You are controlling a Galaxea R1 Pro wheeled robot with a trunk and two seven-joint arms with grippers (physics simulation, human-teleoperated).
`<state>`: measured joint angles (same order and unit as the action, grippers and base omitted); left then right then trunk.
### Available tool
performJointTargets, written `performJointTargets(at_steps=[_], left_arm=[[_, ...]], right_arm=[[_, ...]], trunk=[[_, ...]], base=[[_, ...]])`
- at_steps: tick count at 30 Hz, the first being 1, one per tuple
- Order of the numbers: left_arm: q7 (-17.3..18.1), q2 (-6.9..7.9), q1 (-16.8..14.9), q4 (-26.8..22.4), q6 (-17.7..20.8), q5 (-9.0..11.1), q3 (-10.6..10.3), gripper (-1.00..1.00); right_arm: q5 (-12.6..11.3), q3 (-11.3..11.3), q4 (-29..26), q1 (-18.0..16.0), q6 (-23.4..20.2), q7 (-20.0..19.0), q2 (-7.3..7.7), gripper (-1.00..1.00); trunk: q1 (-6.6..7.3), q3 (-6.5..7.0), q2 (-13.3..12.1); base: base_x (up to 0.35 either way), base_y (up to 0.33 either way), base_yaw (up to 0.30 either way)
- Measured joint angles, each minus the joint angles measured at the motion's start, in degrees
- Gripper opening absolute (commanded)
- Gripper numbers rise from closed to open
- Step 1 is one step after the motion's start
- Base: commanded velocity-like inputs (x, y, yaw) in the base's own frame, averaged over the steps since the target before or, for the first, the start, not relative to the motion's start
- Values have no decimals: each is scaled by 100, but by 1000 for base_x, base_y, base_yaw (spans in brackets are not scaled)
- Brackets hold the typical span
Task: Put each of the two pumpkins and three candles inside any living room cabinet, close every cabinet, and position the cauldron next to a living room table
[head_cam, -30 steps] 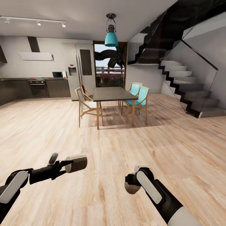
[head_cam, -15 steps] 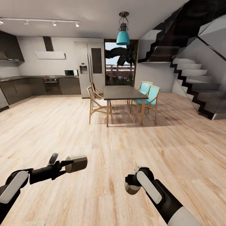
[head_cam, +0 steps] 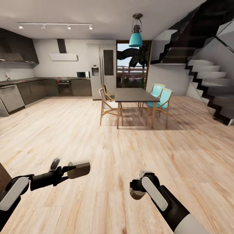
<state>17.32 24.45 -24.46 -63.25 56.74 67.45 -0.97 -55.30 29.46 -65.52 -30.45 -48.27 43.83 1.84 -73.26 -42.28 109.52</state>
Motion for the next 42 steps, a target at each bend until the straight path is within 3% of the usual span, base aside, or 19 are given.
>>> performJointTargets(at_steps=[8, 32, 42], left_arm=[[17, 5, 1, -1, -1, -6, 15, -100], [29, -21, 1, 6, -13, -11, 38, -100], [28, -21, 1, 3, -12, -12, 33, -100]], right_arm=[[13, 1, 4, 0, 1, 3, -6, -100], [8, 5, 40, 0, 1, 3, -4, -100], [14, 17, 45, 0, 3, 12, -6, -100]], trunk=[[45, 36, -82], [46, 36, -82], [44, 36, -82]], base=[[-298, 0, 270], [-126, 1, 274], [-300, 28, 274]])
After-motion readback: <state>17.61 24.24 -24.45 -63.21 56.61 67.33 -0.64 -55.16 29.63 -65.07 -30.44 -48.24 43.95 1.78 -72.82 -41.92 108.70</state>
